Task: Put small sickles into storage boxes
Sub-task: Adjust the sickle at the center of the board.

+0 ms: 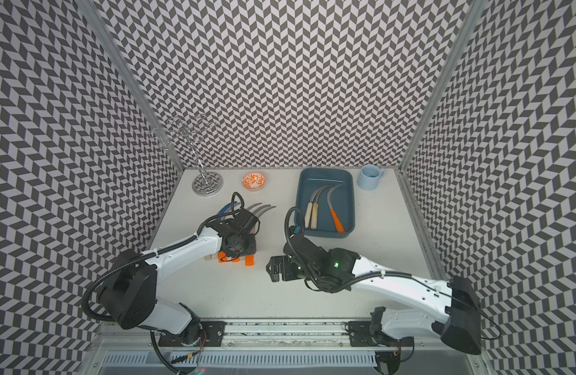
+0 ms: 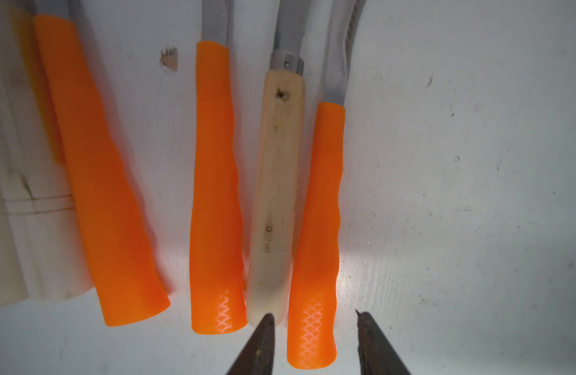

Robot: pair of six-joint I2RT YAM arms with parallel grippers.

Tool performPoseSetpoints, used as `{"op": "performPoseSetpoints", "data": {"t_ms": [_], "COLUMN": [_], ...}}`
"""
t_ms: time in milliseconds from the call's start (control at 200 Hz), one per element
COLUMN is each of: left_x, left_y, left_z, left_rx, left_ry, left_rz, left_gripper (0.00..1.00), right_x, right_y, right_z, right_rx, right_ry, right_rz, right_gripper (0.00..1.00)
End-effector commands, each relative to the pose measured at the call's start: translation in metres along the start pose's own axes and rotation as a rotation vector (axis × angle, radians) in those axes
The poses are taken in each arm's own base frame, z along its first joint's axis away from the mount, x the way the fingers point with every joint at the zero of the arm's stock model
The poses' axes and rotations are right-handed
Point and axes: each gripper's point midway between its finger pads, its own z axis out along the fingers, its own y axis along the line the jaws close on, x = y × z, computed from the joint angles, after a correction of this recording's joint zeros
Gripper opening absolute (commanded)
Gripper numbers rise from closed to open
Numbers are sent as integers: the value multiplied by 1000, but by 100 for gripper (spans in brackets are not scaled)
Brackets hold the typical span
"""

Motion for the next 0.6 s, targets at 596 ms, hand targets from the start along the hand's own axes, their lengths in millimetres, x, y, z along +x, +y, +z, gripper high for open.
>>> {"op": "performPoseSetpoints", "data": {"t_ms": [596], "left_x": [8], "left_y": [-2], "left_z": [31], "left_rx": [-24], "left_ry": [36], "left_rz": [26], "left_gripper": [43], "right_x": [-10], "right_y": [-2], "right_z": [-3], "right_rx": [18], "right_ry": [-59], "right_rz": [12], "right_gripper": [99]}}
